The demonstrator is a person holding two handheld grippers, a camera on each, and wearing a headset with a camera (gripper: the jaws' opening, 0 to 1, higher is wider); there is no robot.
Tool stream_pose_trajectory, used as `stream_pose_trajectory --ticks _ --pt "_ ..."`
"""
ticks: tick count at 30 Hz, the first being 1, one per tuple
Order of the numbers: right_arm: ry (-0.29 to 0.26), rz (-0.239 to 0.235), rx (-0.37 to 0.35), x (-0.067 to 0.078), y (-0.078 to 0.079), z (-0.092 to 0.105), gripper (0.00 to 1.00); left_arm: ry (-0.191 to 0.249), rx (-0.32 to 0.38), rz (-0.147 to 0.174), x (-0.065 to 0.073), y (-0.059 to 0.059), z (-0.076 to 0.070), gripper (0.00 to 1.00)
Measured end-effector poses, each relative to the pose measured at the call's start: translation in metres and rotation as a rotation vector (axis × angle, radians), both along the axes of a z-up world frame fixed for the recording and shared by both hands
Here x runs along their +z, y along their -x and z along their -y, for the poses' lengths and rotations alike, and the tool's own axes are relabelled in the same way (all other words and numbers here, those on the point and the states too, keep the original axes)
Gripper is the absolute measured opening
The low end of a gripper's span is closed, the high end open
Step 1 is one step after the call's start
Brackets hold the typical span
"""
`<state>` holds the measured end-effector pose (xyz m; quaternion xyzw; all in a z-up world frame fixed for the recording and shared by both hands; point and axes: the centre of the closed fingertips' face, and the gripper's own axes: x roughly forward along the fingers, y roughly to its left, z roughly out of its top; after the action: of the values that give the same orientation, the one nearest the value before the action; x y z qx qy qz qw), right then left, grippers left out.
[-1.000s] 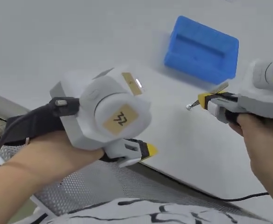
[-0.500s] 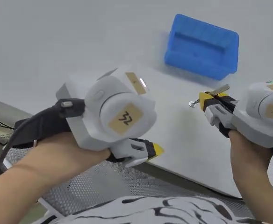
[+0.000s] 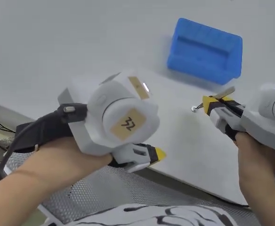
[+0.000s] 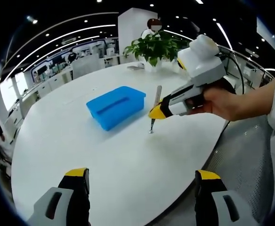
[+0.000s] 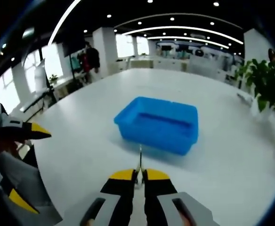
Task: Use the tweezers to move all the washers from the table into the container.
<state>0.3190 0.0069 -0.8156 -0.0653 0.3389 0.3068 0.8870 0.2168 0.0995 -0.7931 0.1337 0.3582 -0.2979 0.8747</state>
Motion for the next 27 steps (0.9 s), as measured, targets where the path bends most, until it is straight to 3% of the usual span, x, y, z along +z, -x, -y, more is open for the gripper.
stream_pose_trajectory --ticks 14,17,27 --pt "0.008 0.020 0.003 0.0009 -0.0018 0.0009 0.04 -0.006 -0.006 -0.003 -0.0012 0.0006 -0.0001 0.95" --pt "-0.029 0.006 -0.019 0.0046 -0.0025 0.0005 0.04 -0.008 -0.004 -0.004 -0.0012 0.0010 -0.0007 0.95" --pt "-0.011 0.011 -0.013 -0.0019 -0.0038 0.0029 0.04 -0.013 -0.003 -0.008 -0.0025 0.0031 -0.0012 0.95"
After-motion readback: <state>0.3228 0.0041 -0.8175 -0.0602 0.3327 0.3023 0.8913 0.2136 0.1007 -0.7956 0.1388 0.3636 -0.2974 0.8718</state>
